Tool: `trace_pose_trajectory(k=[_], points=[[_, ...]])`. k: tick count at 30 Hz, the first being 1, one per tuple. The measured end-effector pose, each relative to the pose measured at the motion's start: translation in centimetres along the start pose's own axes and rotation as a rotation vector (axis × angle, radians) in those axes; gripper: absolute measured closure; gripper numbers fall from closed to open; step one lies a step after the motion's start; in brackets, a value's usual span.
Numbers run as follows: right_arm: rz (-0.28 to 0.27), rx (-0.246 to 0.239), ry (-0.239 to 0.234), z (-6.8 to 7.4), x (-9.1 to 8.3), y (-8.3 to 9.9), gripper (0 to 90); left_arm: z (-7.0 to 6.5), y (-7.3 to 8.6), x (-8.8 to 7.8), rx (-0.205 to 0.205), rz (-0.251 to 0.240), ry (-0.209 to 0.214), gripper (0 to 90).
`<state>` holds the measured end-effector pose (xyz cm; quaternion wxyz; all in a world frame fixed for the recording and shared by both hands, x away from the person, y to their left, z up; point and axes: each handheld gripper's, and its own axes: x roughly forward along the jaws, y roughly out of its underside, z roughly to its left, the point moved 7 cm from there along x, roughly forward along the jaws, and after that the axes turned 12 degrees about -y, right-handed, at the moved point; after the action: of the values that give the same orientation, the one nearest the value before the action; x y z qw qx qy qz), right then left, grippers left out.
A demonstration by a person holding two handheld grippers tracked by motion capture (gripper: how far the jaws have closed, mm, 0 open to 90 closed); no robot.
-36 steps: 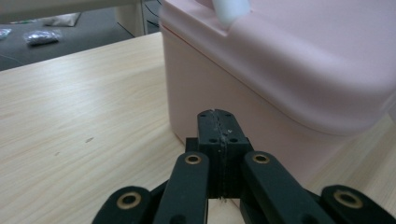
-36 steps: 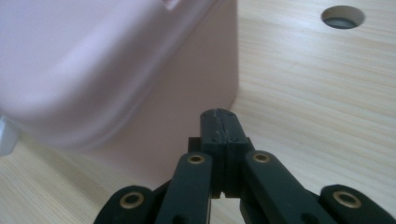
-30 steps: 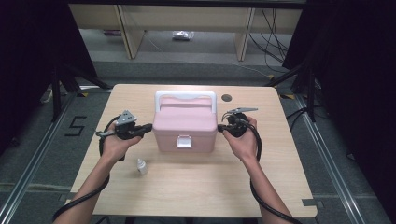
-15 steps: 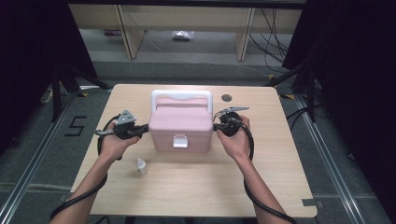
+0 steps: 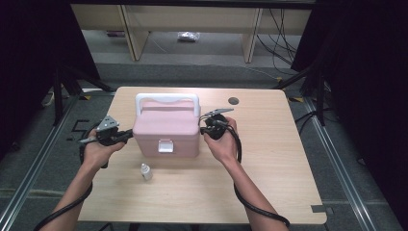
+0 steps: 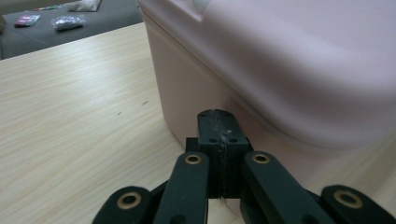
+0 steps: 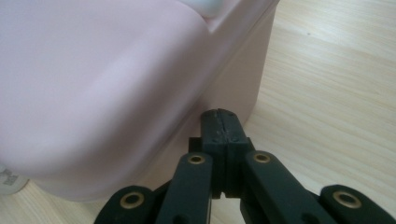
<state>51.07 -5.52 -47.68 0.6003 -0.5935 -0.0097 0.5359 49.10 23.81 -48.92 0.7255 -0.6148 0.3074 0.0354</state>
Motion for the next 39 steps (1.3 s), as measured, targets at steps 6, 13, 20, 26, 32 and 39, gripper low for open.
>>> trace_pose_trajectory(k=[6,13,20,26,32,39], points=[[0.017,-0.029,-0.011,1.1,1.0,-0.4,90.0,1.0,0.4,-0.6,-0.008,0.002,-0.018,89.9],[0.019,-0.013,-0.023,2.0,1.5,-0.5,90.0,1.9,0.7,-0.8,-0.020,0.008,-0.047,89.9],[0.031,-0.009,-0.032,2.1,1.5,-0.3,90.0,2.0,0.7,-0.7,-0.023,0.011,-0.059,89.9],[0.017,-0.025,-0.028,2.1,1.8,-0.4,90.0,2.3,0.7,-0.6,-0.026,0.010,-0.069,89.9],[0.022,-0.016,-0.046,2.3,1.9,-0.3,90.0,2.5,0.9,-0.7,-0.038,0.008,-0.069,87.0],[-0.004,-0.016,-0.046,1.5,-0.1,0.0,84.2,4.4,0.5,-2.7,-0.103,-0.035,-0.141,66.4]])
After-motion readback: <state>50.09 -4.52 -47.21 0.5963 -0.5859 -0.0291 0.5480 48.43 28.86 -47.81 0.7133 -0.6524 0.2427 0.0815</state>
